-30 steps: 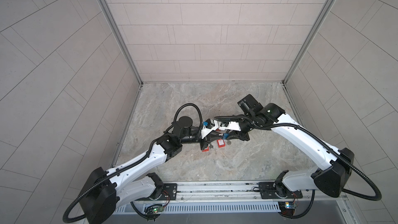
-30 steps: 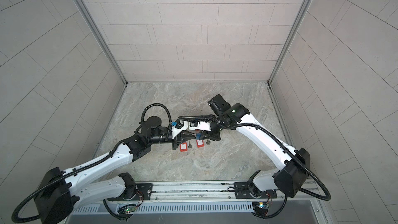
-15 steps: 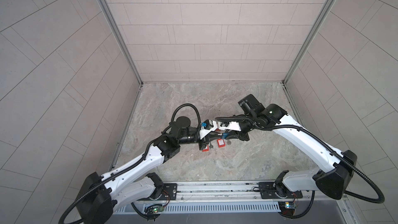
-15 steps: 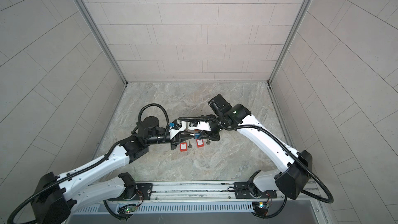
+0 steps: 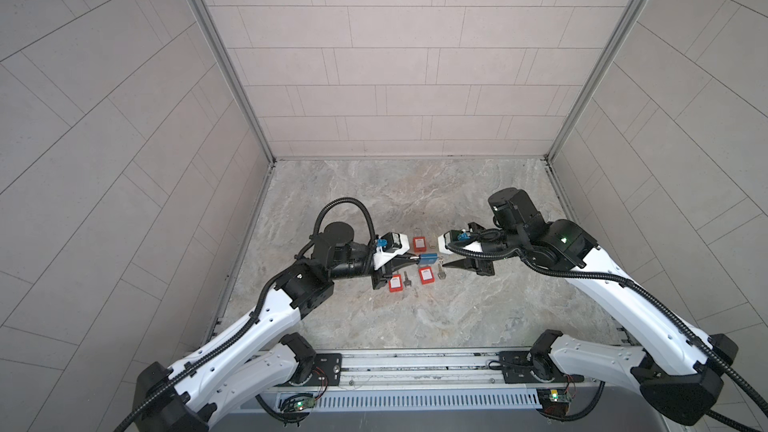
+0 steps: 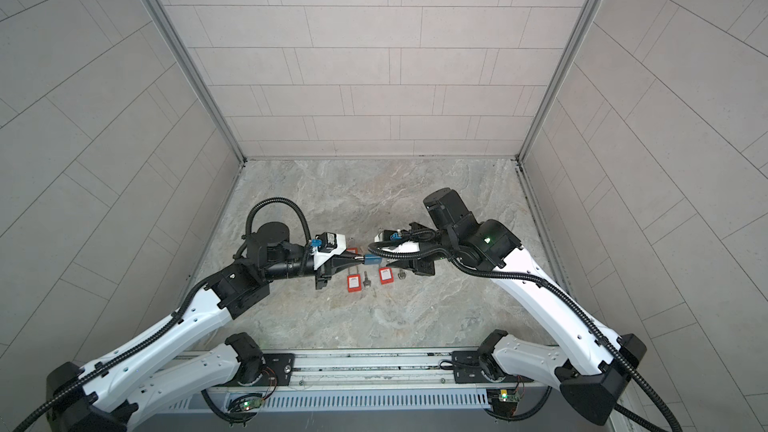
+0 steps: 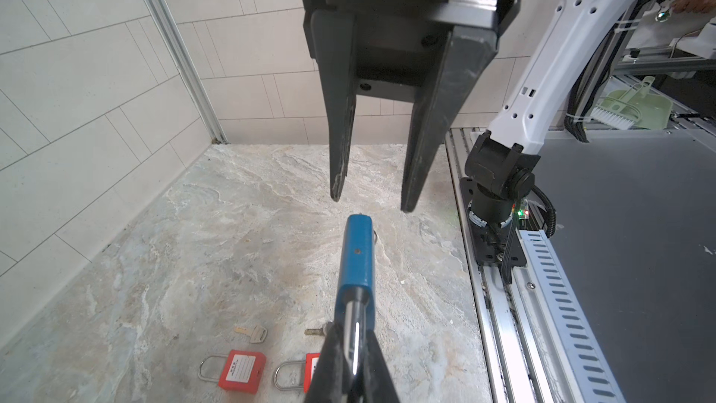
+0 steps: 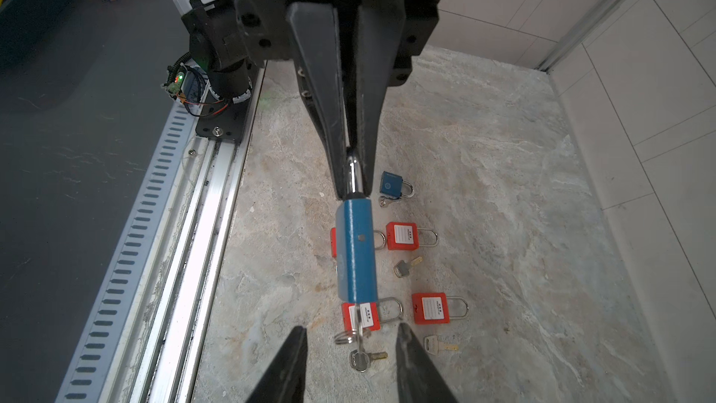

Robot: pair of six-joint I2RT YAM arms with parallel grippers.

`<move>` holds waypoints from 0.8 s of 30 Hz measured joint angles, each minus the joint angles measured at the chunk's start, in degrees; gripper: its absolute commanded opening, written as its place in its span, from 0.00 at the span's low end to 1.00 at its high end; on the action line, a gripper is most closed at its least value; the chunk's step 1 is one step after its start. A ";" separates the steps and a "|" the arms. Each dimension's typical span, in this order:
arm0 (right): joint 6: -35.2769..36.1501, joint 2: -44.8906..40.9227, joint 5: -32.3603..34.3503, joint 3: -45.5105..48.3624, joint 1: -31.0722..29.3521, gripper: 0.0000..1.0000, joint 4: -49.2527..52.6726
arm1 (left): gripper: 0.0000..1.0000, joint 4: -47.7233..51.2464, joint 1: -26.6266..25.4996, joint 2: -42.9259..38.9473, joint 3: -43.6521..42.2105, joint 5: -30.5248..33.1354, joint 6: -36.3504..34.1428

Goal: Lock with the key

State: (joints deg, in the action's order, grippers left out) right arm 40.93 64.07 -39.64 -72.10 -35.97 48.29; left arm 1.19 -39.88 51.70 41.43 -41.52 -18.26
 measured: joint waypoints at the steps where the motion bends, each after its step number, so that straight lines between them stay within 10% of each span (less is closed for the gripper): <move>1: -0.09 0.11 0.07 0.00 0.02 0.32 0.04 | 0.00 0.46 0.00 0.17 0.22 0.00 -0.26; 24: -0.68 5.88 0.44 -1.42 0.04 0.08 3.26 | 0.00 2.89 0.02 0.35 0.68 -0.15 -3.43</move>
State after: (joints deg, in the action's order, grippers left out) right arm 40.25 69.95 -39.20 -73.52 -35.92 51.55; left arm 4.08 -39.86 52.05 42.11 -41.67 -21.69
